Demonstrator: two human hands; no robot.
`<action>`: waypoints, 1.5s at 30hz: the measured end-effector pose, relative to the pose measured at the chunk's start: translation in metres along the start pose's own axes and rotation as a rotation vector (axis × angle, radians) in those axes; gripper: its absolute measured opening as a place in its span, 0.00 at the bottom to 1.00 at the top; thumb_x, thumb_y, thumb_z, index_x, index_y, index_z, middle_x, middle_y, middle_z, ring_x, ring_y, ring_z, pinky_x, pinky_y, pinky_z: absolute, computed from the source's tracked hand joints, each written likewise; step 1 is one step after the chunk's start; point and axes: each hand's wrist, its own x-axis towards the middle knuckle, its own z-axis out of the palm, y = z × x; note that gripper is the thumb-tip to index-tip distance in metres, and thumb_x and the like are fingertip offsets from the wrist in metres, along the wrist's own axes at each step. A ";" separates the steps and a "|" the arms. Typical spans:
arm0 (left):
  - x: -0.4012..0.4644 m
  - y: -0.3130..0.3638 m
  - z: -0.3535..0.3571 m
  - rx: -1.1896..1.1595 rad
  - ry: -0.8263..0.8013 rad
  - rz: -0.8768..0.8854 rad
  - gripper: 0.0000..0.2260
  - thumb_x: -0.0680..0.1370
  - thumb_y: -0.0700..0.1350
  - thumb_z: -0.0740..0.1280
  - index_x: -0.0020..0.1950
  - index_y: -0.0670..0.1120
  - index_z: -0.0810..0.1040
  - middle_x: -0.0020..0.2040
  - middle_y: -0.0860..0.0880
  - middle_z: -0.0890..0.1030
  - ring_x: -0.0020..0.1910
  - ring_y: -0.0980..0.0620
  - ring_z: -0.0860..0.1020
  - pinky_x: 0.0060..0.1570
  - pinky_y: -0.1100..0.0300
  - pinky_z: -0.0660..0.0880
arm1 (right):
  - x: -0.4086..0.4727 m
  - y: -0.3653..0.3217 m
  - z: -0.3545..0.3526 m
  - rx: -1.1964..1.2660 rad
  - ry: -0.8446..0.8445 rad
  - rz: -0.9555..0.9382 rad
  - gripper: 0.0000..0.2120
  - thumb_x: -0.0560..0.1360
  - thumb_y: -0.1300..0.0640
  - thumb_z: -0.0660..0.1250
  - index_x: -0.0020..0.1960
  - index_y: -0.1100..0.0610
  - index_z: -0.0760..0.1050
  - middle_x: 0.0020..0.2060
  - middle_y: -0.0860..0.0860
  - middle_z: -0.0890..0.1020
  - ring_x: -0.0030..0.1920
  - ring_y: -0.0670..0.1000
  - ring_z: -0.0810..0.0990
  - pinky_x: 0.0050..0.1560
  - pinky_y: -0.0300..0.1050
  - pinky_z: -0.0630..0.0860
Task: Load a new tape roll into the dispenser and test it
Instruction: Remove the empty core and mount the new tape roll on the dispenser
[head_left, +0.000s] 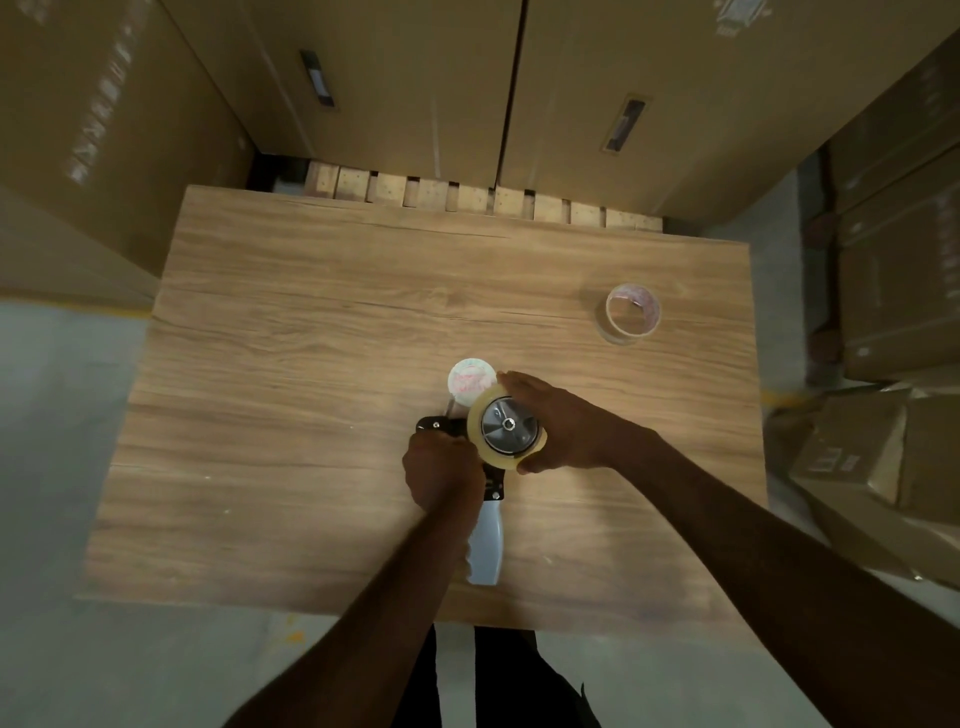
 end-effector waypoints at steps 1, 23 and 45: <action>-0.003 0.000 0.001 -0.009 0.018 -0.013 0.09 0.73 0.44 0.72 0.52 0.45 0.83 0.50 0.43 0.85 0.53 0.39 0.83 0.52 0.47 0.81 | -0.001 -0.003 -0.001 -0.007 -0.007 0.000 0.63 0.68 0.53 0.85 0.86 0.57 0.44 0.86 0.55 0.51 0.85 0.54 0.54 0.82 0.45 0.57; -0.004 -0.013 -0.003 -0.435 0.021 -0.343 0.34 0.59 0.46 0.81 0.60 0.36 0.72 0.54 0.39 0.83 0.48 0.38 0.84 0.49 0.42 0.83 | -0.006 -0.022 0.017 -0.088 0.045 0.011 0.66 0.63 0.51 0.86 0.86 0.61 0.46 0.80 0.58 0.61 0.76 0.59 0.66 0.71 0.54 0.73; 0.019 -0.026 -0.044 -0.543 -0.565 -0.562 0.02 0.79 0.37 0.67 0.48 0.40 0.79 0.40 0.47 0.86 0.16 0.60 0.72 0.18 0.70 0.64 | -0.047 -0.033 0.072 0.249 0.623 0.202 0.51 0.66 0.47 0.85 0.80 0.61 0.64 0.70 0.58 0.75 0.67 0.59 0.76 0.65 0.55 0.77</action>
